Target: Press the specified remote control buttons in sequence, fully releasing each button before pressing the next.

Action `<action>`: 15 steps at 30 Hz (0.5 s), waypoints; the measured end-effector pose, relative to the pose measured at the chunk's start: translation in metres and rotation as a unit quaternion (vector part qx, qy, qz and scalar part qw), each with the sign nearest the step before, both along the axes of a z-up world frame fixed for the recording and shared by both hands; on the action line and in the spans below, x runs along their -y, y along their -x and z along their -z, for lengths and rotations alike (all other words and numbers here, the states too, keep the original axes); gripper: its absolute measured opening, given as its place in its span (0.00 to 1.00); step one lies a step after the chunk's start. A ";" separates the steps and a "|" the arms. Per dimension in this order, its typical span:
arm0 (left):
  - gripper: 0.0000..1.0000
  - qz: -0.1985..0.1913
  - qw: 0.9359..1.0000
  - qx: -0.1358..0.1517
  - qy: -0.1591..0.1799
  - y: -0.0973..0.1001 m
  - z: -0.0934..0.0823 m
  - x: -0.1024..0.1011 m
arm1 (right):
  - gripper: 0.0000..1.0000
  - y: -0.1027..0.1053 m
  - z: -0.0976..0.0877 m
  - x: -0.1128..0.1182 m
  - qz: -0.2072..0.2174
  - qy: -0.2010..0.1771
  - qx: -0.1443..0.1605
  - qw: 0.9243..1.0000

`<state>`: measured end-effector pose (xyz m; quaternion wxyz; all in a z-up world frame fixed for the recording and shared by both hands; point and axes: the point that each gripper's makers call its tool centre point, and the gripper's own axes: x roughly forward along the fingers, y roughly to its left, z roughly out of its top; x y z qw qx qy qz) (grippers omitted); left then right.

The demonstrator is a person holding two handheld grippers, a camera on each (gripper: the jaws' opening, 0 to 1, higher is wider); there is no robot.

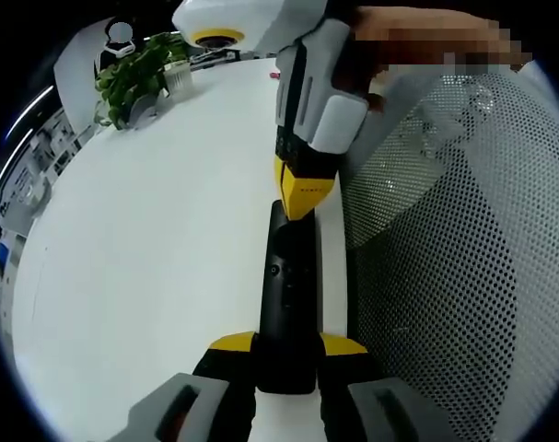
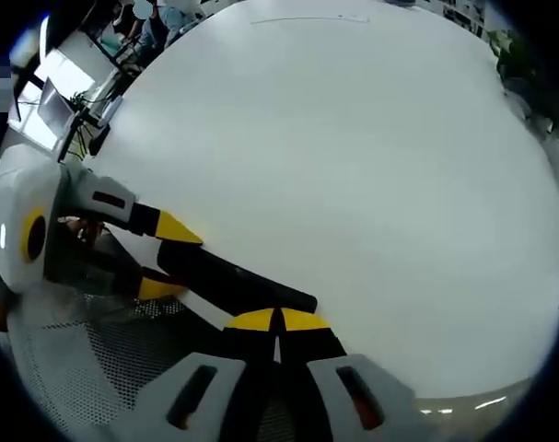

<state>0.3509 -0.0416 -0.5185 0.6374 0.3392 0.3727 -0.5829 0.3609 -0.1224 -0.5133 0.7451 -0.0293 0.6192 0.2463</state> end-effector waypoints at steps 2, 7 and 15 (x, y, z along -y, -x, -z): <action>0.25 -0.001 1.000 0.000 0.001 0.000 0.000 0.000 | 0.00 0.000 0.000 0.000 -0.004 0.001 -0.001 1.000; 0.25 0.001 1.000 0.000 0.001 0.000 0.000 0.000 | 0.00 -0.001 0.001 0.000 -0.008 0.004 0.000 1.000; 0.25 0.002 1.000 0.000 0.001 0.000 0.000 0.000 | 0.00 -0.001 0.001 0.000 -0.007 0.002 -0.003 1.000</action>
